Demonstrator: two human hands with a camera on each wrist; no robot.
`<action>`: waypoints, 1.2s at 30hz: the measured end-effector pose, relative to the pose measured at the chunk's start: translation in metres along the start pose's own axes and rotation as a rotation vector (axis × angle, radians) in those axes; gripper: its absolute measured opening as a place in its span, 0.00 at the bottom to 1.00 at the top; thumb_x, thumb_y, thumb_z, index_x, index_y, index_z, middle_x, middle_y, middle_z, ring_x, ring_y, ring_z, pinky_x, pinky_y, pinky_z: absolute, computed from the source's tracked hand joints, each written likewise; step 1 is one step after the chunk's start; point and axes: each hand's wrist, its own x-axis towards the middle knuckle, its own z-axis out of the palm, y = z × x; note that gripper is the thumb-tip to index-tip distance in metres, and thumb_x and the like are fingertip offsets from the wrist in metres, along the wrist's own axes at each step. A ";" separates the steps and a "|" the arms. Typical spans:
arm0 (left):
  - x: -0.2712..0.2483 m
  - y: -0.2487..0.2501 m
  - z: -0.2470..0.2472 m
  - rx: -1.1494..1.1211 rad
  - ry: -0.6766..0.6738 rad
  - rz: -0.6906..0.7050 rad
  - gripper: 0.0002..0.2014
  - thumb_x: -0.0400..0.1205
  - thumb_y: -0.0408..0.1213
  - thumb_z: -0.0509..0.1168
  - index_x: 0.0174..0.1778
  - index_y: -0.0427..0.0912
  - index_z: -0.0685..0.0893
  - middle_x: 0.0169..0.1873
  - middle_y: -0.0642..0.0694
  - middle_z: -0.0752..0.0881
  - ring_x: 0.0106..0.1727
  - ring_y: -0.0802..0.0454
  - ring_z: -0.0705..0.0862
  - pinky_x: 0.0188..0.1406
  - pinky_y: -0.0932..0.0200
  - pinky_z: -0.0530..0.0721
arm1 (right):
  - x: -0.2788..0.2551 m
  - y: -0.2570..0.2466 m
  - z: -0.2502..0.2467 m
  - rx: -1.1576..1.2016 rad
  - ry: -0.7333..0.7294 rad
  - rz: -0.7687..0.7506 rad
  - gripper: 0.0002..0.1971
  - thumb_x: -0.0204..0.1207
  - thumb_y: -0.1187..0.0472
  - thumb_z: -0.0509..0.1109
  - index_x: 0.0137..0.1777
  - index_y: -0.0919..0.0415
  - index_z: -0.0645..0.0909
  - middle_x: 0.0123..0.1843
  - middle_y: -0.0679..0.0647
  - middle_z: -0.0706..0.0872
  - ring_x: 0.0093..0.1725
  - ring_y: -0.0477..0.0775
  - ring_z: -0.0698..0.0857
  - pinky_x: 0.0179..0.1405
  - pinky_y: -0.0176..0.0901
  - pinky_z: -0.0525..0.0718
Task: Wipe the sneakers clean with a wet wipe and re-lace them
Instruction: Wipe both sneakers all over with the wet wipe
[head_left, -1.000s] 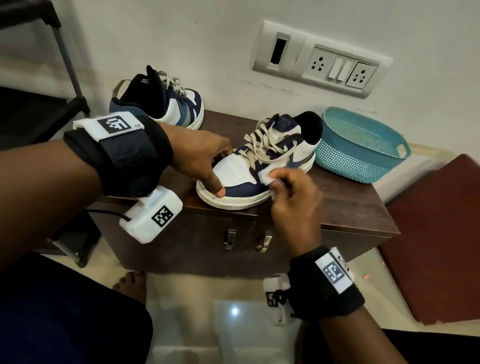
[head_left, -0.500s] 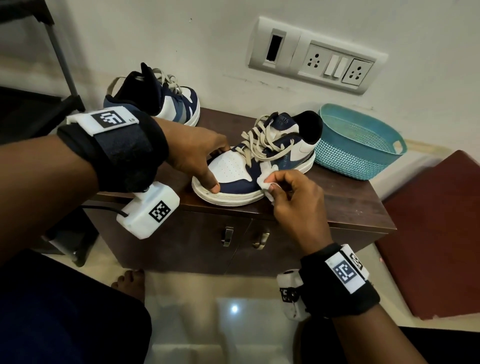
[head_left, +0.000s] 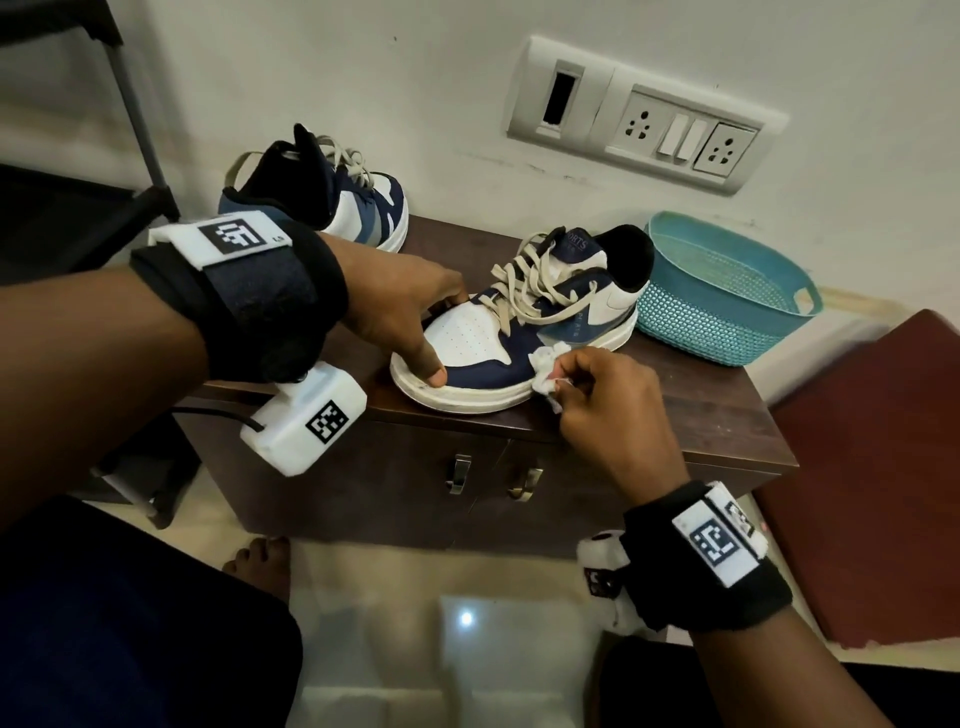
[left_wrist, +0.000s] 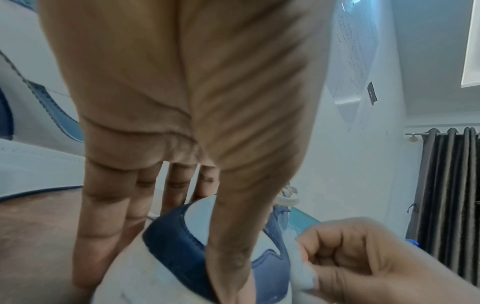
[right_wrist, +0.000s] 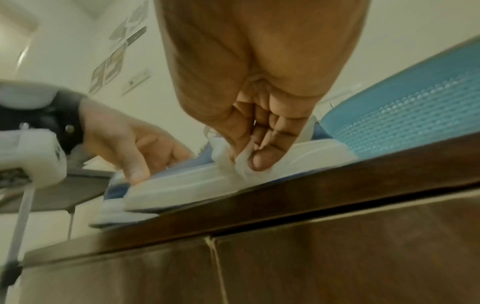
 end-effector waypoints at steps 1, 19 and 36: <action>0.000 0.000 0.000 0.006 -0.001 -0.002 0.39 0.72 0.51 0.81 0.77 0.48 0.71 0.68 0.52 0.80 0.60 0.54 0.79 0.56 0.59 0.77 | 0.002 -0.003 -0.002 0.036 0.007 -0.017 0.08 0.78 0.69 0.75 0.43 0.55 0.88 0.41 0.45 0.89 0.39 0.37 0.85 0.37 0.20 0.75; 0.004 -0.003 0.001 0.014 0.002 -0.013 0.40 0.73 0.52 0.80 0.79 0.48 0.70 0.70 0.51 0.80 0.59 0.54 0.78 0.55 0.60 0.74 | 0.000 0.013 0.013 0.290 0.123 -0.004 0.08 0.76 0.69 0.79 0.48 0.56 0.87 0.41 0.46 0.89 0.40 0.41 0.87 0.41 0.29 0.84; 0.006 -0.004 -0.003 0.018 -0.015 -0.019 0.39 0.72 0.50 0.81 0.76 0.49 0.71 0.63 0.55 0.79 0.58 0.54 0.78 0.54 0.59 0.75 | -0.020 -0.007 0.028 -0.098 0.003 -0.381 0.12 0.75 0.74 0.73 0.53 0.58 0.87 0.51 0.52 0.83 0.50 0.53 0.83 0.45 0.46 0.85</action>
